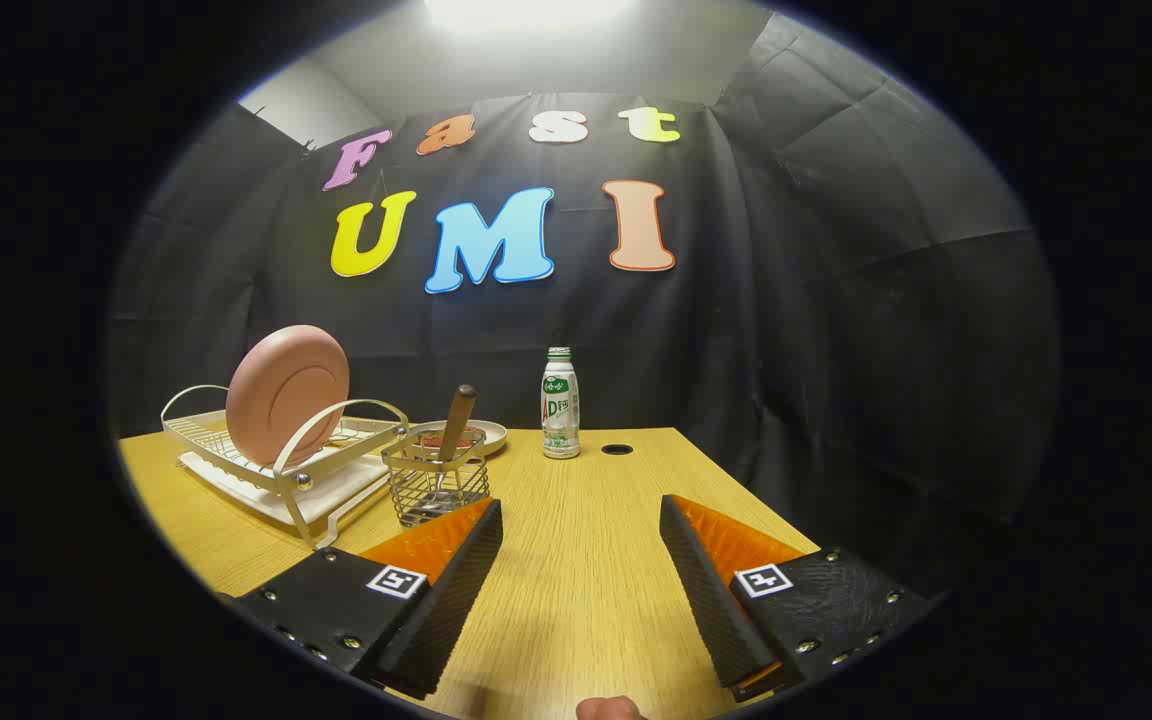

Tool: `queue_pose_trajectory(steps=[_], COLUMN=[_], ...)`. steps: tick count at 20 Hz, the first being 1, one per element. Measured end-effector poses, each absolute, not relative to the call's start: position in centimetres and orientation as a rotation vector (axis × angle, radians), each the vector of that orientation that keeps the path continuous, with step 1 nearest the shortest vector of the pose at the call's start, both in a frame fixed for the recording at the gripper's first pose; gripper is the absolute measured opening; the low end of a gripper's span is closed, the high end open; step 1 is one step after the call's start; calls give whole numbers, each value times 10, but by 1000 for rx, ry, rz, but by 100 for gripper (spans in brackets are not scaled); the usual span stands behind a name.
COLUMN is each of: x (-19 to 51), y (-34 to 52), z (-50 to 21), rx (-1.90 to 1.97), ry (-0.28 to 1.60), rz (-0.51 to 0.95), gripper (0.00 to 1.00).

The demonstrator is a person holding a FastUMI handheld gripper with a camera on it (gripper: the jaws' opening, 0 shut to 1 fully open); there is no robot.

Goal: Take the plate from the dish rack, then take the spoon from the basket and place it into the plate.

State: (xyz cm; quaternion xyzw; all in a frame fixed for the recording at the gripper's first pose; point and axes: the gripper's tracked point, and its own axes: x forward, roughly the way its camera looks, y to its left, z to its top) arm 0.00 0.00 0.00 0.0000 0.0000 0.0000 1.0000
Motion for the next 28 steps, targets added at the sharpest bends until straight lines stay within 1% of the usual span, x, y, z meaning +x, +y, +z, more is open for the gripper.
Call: queue_pose_trajectory(steps=[4,8,12,17,19,21,24,28], x=[38,75,92,70,56,44,30,25], y=[-1,-13,-31,-37,-33,-17,4,39], z=[-16,-12,16,93,125,155,205,246], rx=[11,38,45,-10,-35,-27,-31,-36], ry=[85,93,50,-26,-25,-17,-53,-62], rz=[-1,-41,-104,-141,-162,-148,-151,-148], gripper=[97,97,97,96,96,96,96,96])
